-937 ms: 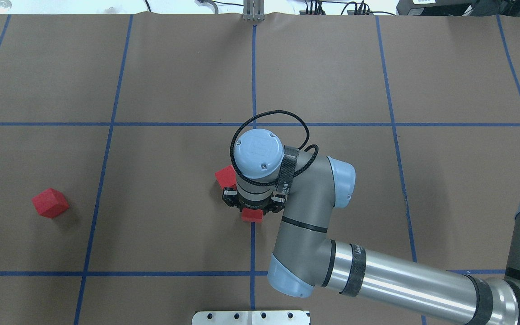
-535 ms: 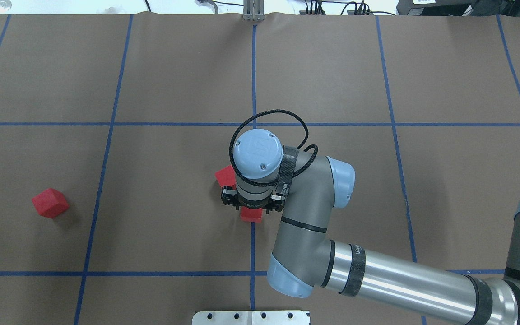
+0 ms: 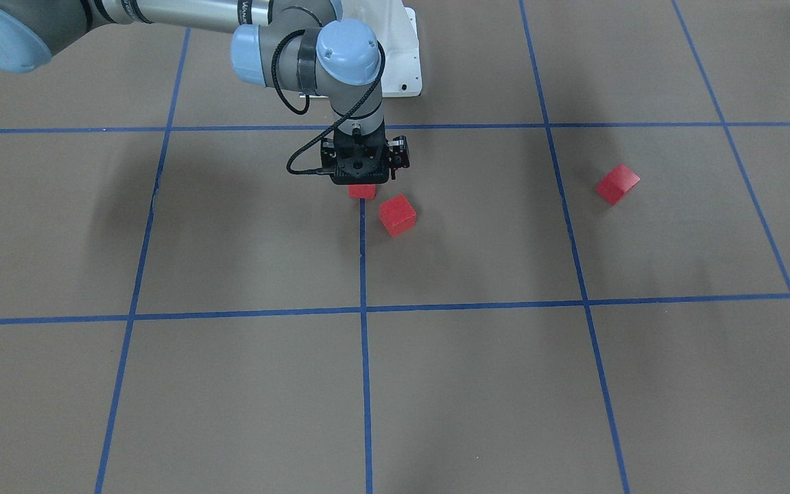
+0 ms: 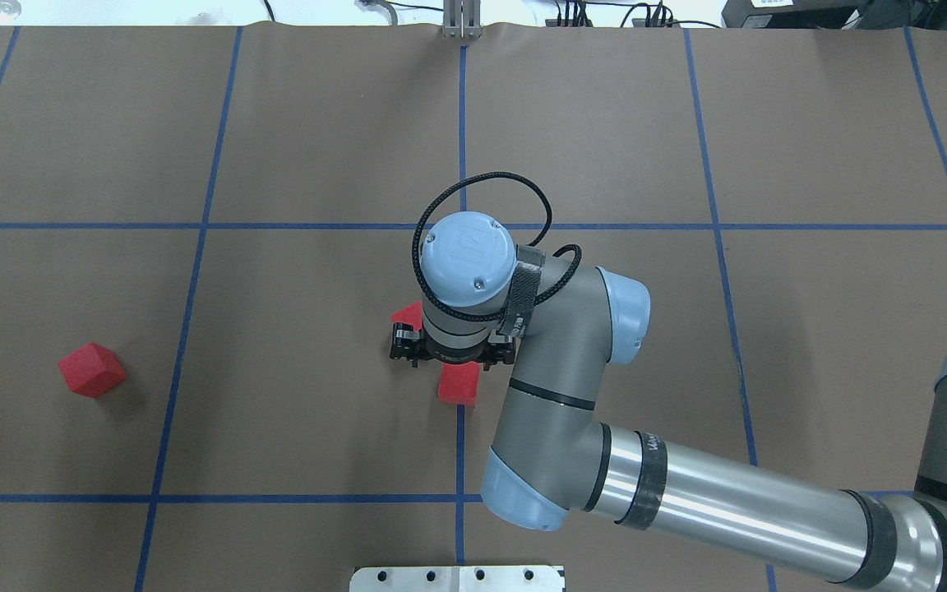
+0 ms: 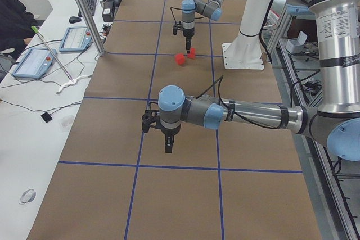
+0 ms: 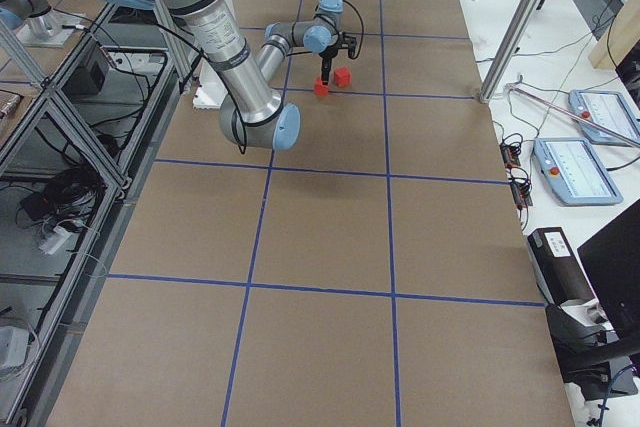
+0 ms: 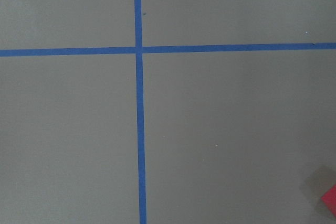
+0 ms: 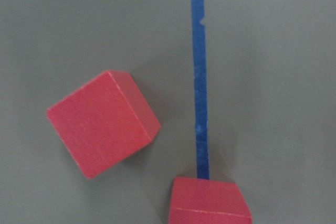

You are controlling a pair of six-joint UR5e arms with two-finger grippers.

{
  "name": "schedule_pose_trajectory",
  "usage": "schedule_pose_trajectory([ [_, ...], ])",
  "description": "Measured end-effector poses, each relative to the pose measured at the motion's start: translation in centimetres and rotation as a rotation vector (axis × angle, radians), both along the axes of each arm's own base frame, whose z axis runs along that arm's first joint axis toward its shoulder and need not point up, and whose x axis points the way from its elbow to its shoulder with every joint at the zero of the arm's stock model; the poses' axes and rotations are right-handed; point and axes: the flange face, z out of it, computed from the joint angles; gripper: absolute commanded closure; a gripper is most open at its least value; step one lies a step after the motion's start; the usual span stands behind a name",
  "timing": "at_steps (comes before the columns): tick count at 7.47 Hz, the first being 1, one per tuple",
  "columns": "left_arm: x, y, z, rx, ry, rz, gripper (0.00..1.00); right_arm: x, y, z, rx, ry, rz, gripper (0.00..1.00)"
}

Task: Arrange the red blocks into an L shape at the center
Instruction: 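Set the cube down nearer the robot beside the center cube, open right gripper, then raise the right gripper away while the left arm reaches toward the center cube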

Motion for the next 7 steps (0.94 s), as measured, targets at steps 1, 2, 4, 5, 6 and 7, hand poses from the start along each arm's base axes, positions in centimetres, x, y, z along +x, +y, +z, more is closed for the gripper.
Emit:
schedule_pose_trajectory([
  [1, 0.6, -0.5, -0.9, -0.015, 0.026, -0.024, 0.00, 1.9, -1.2, -0.4, 0.005, -0.020, 0.013, 0.00],
  [2, 2.6, -1.5, -3.2, -0.052, 0.062, -0.067, 0.00, 5.0, -2.7, 0.3, -0.005, -0.037, 0.034, 0.00],
  [4, 10.6, -2.9, -10.6, -0.169, 0.141, -0.135, 0.00, 13.8, -6.3, 4.8, -0.043, -0.054, 0.067, 0.00],
  [5, 15.1, -3.6, -14.9, -0.244, 0.186, -0.161, 0.00, 17.8, -8.0, 7.4, -0.036, -0.050, 0.059, 0.00],
  [6, 20.3, -4.1, -19.3, -0.327, 0.225, -0.177, 0.00, 21.1, -9.5, 10.4, -0.023, -0.032, 0.051, 0.00],
  [7, 25.7, -4.0, -23.6, -0.396, 0.242, -0.194, 0.00, 24.0, -10.7, 13.6, -0.015, -0.003, 0.050, 0.00],
])
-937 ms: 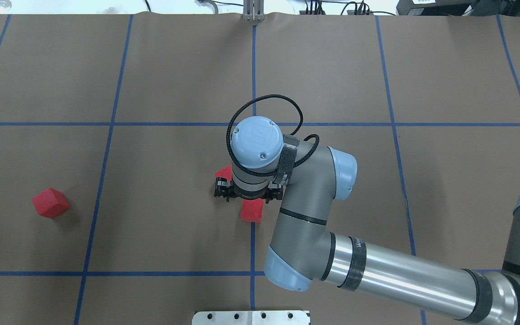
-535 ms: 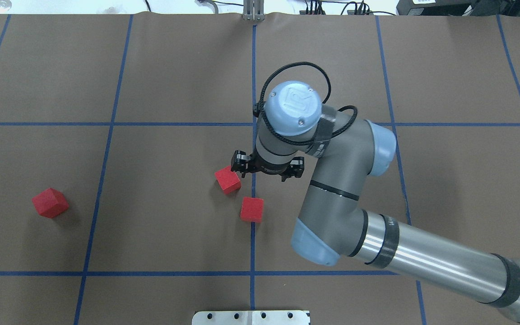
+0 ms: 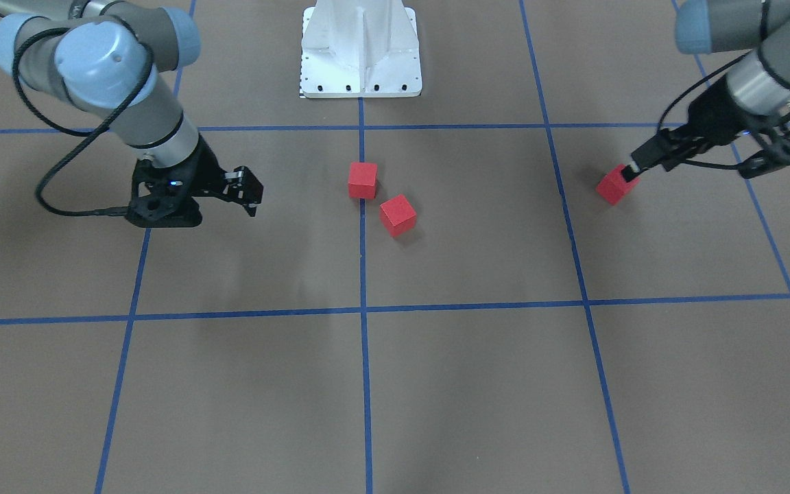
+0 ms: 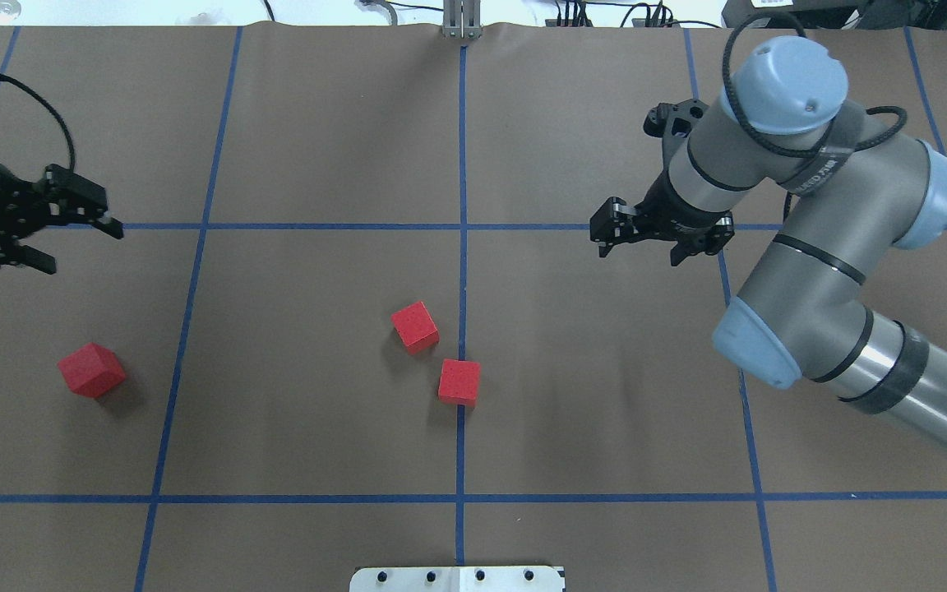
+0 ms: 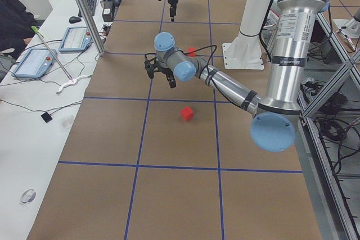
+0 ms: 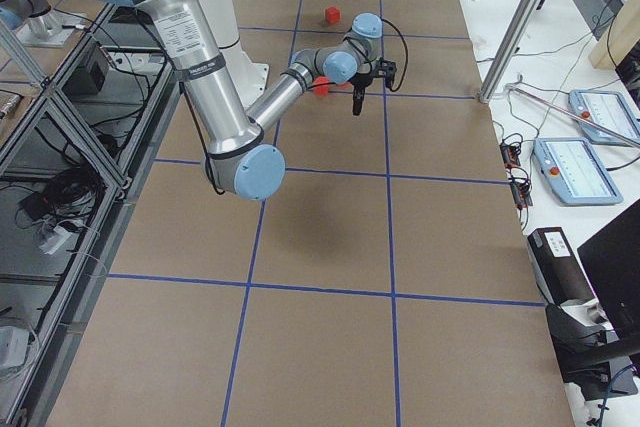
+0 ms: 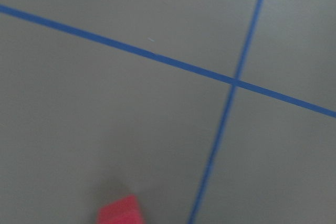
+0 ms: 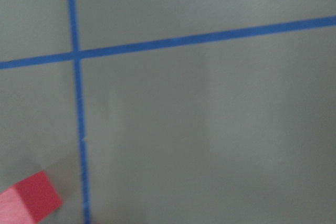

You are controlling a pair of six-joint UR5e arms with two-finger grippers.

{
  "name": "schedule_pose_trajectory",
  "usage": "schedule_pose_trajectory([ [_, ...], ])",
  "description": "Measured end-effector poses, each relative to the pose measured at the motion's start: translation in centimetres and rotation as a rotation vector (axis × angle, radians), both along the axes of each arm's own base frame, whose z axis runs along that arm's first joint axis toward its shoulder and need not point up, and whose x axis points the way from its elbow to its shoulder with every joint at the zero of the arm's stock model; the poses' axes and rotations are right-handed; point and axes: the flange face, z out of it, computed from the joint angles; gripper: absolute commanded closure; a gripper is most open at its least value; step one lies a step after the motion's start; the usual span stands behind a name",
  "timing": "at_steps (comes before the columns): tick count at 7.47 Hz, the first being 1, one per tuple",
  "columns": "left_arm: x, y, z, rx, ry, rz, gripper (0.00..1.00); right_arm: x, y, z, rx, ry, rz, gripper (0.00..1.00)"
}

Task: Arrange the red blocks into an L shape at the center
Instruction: 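Raise the right gripper away while the left arm reaches toward the center cube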

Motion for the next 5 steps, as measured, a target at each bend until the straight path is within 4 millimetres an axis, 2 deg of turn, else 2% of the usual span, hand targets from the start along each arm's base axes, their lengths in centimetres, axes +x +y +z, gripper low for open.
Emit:
schedule_pose_trajectory([
  [2, 12.7, 1.4, -8.5, -0.105, -0.065, -0.051, 0.00, 6.0, -1.8, 6.6, 0.017, 0.056, -0.026, 0.00],
  [3, 18.9, 2.7, -11.8, -0.122, -0.119, -0.071, 0.00, 8.8, -2.3, 9.9, 0.024, 0.074, -0.056, 0.00],
  [4, 24.0, 4.5, -13.8, -0.107, -0.158, -0.080, 0.00, 11.0, -2.5, 12.5, 0.029, 0.085, -0.082, 0.00],
  [5, 27.0, 5.7, -14.7, -0.092, -0.175, -0.080, 0.00, 12.4, -2.6, 14.0, 0.032, 0.087, -0.097, 0.00],
])
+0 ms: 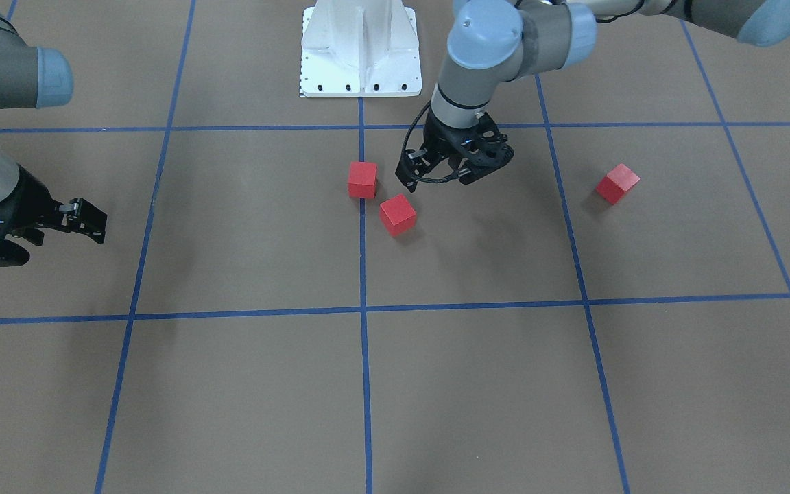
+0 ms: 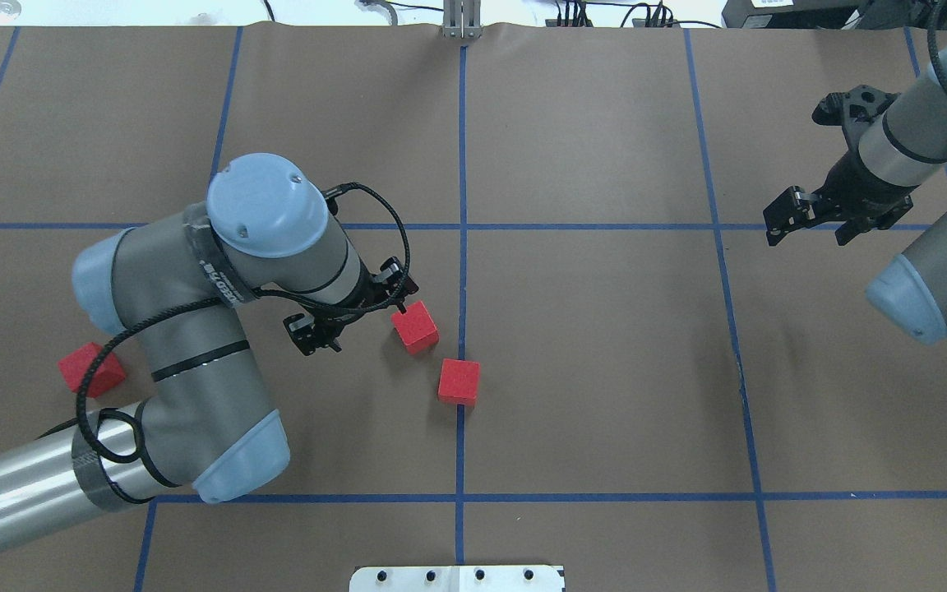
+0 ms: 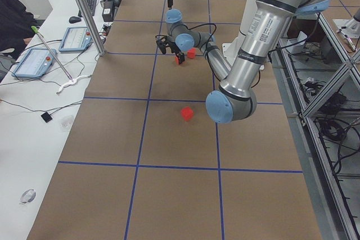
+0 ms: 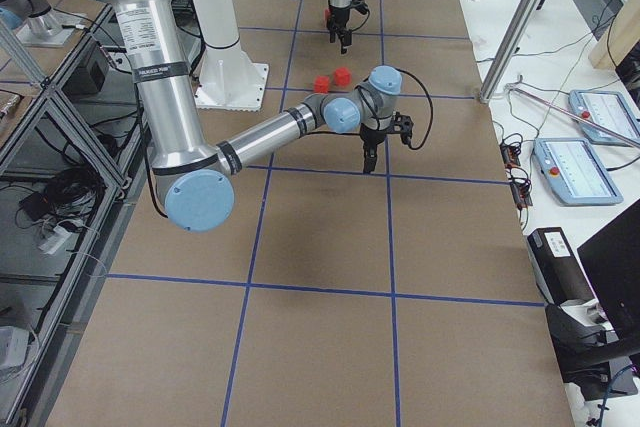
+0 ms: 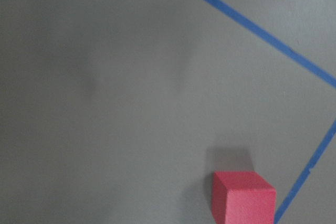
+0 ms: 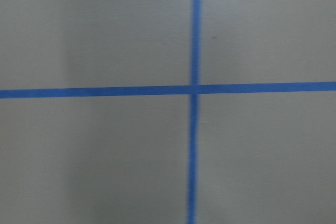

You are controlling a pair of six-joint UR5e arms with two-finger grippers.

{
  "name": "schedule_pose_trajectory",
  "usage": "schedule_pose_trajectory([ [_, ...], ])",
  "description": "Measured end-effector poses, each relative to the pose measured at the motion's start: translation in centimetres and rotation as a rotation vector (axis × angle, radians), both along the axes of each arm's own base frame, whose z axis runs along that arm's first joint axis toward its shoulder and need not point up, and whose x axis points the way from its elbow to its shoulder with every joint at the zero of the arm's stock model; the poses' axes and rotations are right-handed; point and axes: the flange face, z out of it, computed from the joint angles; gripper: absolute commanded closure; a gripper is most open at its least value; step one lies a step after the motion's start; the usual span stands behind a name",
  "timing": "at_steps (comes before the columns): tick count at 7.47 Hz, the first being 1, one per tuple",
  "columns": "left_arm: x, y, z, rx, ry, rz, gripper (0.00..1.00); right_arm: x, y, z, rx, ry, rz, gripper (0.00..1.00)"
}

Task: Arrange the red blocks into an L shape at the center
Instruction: 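Raise the right gripper away while the left arm reaches toward the center cube, then grasp the center red cube with the left gripper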

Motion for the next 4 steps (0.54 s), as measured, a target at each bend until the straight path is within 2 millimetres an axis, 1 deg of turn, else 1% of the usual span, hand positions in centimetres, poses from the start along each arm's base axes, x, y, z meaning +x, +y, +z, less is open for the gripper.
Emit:
schedule_pose_trajectory([
  [1, 1.9, 0.3, -0.3, 0.003, -0.013, 0.001, 0.00, 0.8, 0.0, 0.8, -0.002, 0.003, -0.005, 0.00],
  [2, 3.4, 0.0, -0.7, 0.002, -0.024, 0.003, 0.00, 1.2, 0.1, 1.4, -0.006, 0.006, -0.006, 0.00],
  [4, 6.3, -1.3, -0.7, 0.003, -0.035, 0.006, 0.00, 1.6, 0.3, 2.0, -0.012, 0.011, -0.006, 0.00],
])
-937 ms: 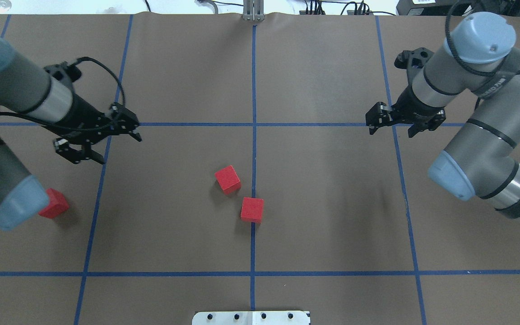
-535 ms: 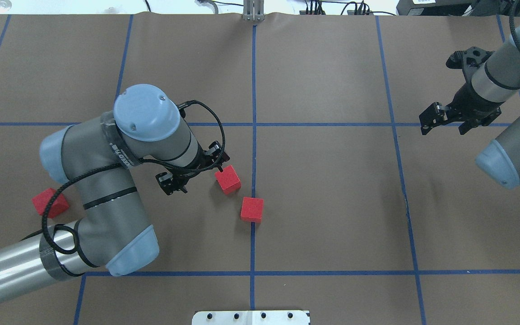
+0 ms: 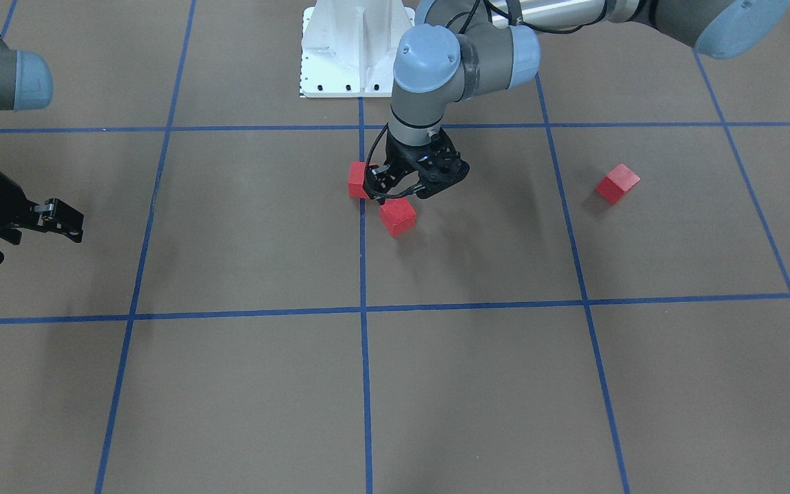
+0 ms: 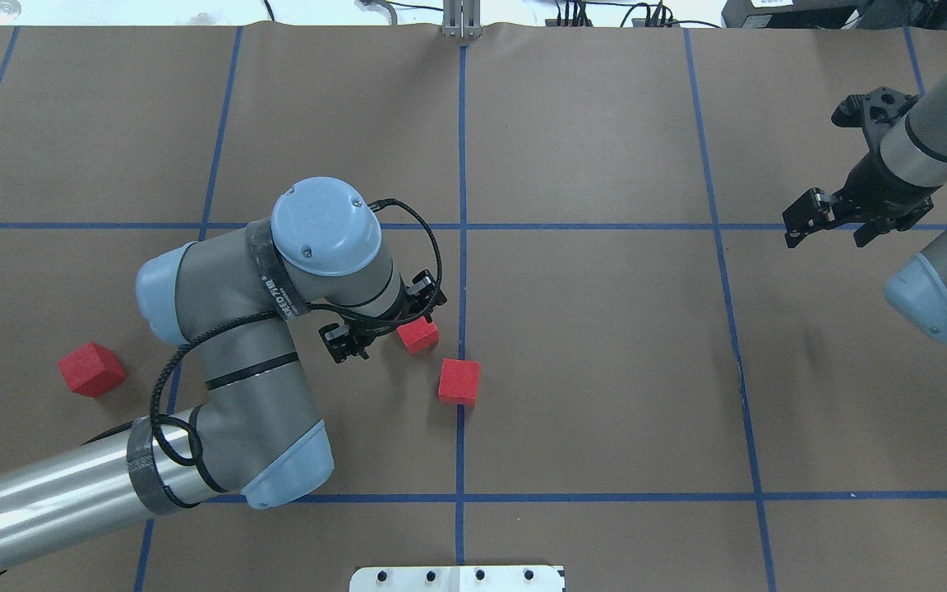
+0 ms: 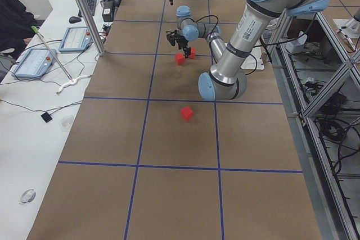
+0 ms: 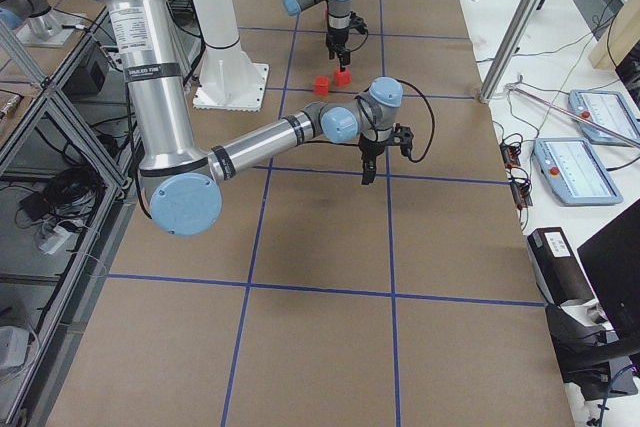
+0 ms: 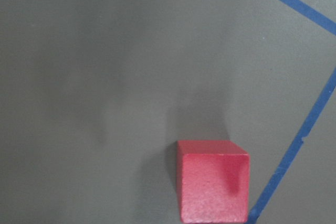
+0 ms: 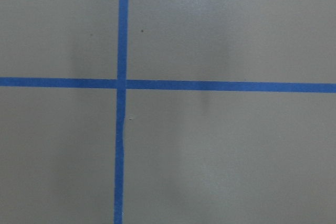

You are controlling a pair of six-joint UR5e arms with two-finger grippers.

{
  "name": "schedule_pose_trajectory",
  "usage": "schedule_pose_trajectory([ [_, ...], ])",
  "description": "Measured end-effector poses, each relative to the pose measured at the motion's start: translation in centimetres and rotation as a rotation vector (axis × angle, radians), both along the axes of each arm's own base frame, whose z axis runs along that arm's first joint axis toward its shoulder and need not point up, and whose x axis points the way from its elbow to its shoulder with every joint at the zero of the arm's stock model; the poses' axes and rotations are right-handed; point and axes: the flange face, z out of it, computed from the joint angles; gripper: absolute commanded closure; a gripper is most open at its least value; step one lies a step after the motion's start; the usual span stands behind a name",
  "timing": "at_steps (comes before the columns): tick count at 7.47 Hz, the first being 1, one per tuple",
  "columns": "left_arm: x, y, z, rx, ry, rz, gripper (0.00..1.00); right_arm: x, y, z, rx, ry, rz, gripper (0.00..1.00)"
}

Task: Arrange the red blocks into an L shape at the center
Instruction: 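Grasp the center red cube with the left gripper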

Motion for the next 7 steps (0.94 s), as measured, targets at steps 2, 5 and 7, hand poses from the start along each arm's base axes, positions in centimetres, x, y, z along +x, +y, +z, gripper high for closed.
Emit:
schedule_pose_trajectory([
  [2, 2.1, -0.9, 1.3, -0.001, -0.005, 0.002, 0.00, 0.0, 0.0, 0.1, -0.003, 0.001, 0.002, 0.00],
  [5, 3.0, -1.1, 2.1, -0.008, -0.015, 0.004, 1.00, -0.1, 0.0, 0.0, -0.003, 0.001, 0.002, 0.00],
  [7, 3.0, -1.3, 1.7, -0.003, -0.011, 0.004, 1.00, -0.1, -0.1, 0.1, -0.004, 0.002, 0.002, 0.00],
])
